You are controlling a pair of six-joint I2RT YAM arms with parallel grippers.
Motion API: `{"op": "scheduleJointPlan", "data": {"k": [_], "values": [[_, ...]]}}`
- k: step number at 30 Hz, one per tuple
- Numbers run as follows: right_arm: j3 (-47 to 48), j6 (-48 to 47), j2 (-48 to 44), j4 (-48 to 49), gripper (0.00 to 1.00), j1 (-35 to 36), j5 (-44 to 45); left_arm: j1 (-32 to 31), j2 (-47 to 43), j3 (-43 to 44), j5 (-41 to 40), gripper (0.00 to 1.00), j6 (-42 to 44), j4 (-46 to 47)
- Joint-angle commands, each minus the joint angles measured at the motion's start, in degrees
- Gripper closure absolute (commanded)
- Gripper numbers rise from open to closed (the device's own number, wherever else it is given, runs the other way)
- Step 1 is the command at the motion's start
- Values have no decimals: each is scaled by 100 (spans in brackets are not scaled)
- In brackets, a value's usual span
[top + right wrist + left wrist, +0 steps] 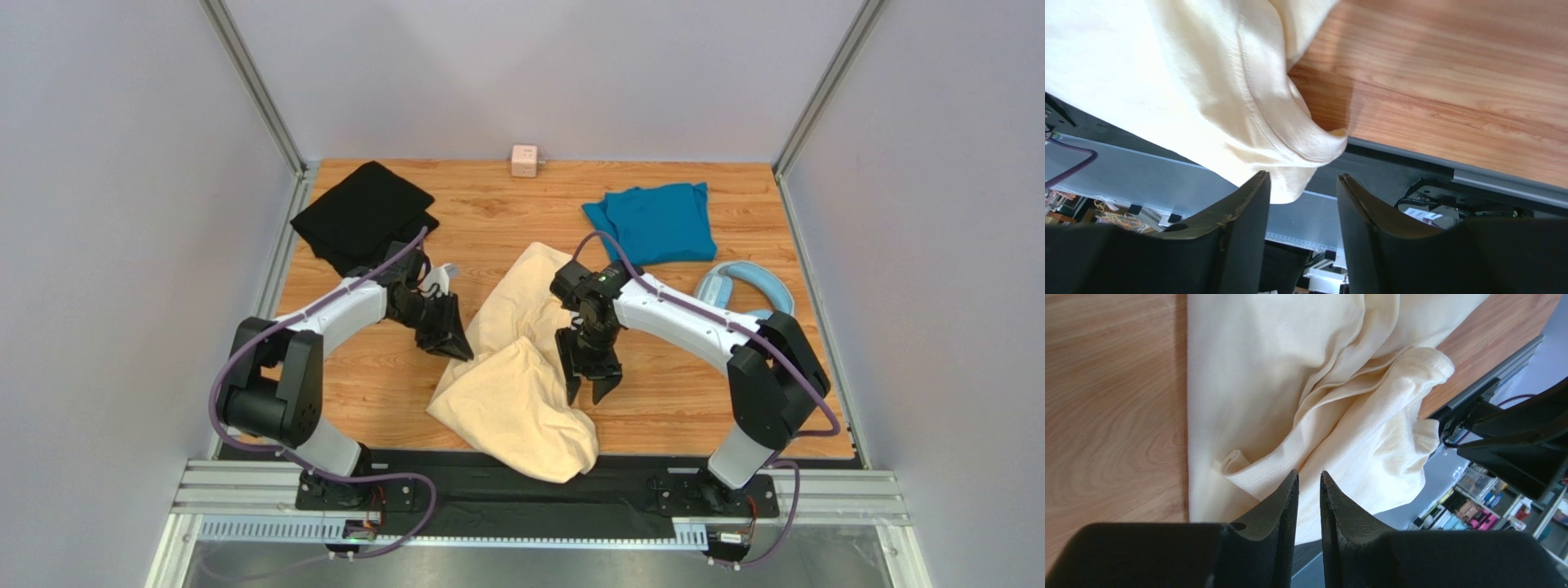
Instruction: Fold and stack the t-shirts
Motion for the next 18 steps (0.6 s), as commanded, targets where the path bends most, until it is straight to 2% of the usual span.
{"op": "scheduleJointPlan", "data": {"k": [1,4,18], "values": [[479,-117,79,209,49,-31,-18,-126,123,-307,383,73,225,285],[515,-117,159,218,49,-83,-53,-213,105,-378,392,68,189,364],[743,-223,510,262,48,-215,-255,-380,316,-501,717,67,128,373]]}}
